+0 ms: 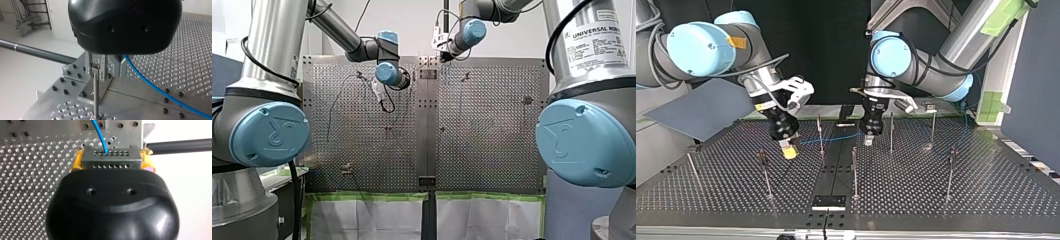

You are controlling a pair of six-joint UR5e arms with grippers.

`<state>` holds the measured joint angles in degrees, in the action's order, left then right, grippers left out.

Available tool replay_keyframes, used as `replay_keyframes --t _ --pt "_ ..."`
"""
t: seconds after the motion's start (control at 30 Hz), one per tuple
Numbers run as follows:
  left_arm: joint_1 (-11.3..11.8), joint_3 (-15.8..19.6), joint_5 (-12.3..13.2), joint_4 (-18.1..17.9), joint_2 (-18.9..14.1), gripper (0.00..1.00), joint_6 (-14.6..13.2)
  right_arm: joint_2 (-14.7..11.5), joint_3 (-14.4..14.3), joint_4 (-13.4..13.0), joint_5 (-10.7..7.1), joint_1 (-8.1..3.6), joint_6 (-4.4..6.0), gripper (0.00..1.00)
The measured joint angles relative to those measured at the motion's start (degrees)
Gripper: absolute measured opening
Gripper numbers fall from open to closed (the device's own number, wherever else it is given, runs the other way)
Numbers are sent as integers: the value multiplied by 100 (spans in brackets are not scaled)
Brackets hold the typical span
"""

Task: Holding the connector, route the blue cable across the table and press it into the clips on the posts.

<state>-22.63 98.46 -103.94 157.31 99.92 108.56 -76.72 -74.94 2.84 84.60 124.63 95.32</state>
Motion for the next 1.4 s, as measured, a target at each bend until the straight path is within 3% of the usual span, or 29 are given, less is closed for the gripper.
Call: replay_keyframes --t 0.37,0.63,0.9,1.4 --pt "176 -98 -3 -30 38 0 57 252 -106 -16 -4 -5 -47 0" --pt "292 -126 202 -151 41 0 122 464 -110 -52 -26 -40 -35 0" --pt "461 -291 386 -165 85 0 189 529 -100 -123 -210 -189 4 0" --pt "660 -659 587 -258 452 0 258 650 -21 -194 -487 -505 46 0"
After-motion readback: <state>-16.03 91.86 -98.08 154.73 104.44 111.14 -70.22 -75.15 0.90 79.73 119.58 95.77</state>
